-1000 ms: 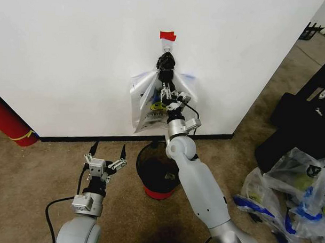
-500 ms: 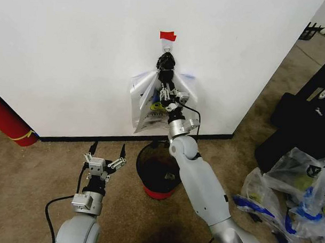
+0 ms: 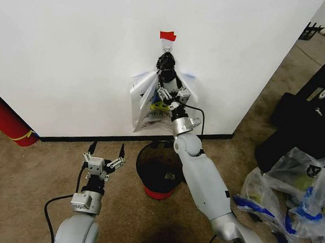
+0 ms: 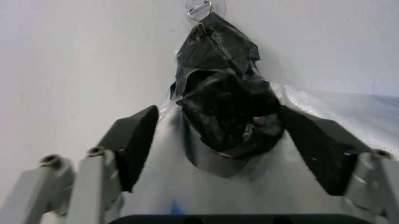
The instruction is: Pick up the garbage bag from the wall and place it over the trash bin.
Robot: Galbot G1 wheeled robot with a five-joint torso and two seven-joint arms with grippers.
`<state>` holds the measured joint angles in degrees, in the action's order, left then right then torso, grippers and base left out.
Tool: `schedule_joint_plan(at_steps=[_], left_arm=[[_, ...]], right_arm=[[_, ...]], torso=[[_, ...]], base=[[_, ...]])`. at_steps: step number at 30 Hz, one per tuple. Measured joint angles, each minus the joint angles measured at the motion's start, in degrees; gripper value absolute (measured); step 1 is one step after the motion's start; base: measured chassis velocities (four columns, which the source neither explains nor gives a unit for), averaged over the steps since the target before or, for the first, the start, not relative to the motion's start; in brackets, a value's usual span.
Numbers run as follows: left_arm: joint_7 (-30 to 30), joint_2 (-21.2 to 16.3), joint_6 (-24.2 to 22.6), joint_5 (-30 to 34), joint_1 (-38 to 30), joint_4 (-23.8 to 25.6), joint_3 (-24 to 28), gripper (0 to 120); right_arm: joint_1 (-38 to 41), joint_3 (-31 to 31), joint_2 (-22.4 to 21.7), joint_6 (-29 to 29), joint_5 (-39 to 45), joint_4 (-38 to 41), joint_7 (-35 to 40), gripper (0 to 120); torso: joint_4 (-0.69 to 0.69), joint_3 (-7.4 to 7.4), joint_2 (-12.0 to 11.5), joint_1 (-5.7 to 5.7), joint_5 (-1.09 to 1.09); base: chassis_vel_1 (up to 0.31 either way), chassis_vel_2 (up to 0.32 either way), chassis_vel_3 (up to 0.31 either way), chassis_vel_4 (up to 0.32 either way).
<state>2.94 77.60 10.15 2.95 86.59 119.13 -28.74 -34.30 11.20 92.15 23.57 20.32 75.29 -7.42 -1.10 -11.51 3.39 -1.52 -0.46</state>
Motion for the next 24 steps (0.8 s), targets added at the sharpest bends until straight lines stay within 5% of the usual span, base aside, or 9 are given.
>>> schedule_joint_plan(at_steps=[19,24], left_arm=[[0.1,0.3,0.3,-0.1,-0.2,-0.5,0.4,100],[0.1,0.3,0.4,-0.1,0.0,-0.4,0.3,100]], right_arm=[[1.0,1.3,0.0,0.0,-0.1,-1.1,0.0,0],[0.1,0.7,0.0,0.0,-0.1,-0.5,0.0,0]], torso=[[0.00,0.00,0.0,0.00,0.00],[0.00,0.00,0.0,0.00,0.00]], base=[[0.000,0.000,0.000,0.000],[0.000,0.000,0.000,0.000]])
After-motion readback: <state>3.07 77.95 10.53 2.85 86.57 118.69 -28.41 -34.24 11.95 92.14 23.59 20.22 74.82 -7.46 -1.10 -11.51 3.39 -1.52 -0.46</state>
